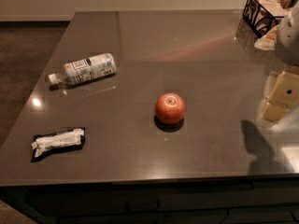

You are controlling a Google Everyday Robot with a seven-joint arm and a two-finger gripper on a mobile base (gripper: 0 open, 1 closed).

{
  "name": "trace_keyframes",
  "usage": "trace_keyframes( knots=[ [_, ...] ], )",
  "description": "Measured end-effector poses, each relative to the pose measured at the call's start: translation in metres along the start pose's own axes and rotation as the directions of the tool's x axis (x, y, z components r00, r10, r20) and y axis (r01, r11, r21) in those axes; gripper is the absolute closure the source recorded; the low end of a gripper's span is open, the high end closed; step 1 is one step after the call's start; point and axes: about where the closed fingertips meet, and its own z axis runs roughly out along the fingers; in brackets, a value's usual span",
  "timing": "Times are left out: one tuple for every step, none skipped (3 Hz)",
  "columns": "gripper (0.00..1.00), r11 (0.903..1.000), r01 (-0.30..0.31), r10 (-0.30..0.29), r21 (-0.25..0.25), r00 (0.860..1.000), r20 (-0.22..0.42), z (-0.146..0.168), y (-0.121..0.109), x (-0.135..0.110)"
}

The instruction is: Move apple near rxbar blueberry

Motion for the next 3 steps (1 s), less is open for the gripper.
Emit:
trace_keyframes(
  knots=[
    [0.0,1.0,0.0,0.0,0.0,1.0,0.0,0.0,0.0,0.0],
    [0.0,0.9998,0.018,-0.018,-0.004,0.999,0.028,0.005,0.001,-0.013],
    [0.0,0.9975,0.066,-0.063,-0.023,0.993,0.095,0.029,0.007,-0.05]
  ],
)
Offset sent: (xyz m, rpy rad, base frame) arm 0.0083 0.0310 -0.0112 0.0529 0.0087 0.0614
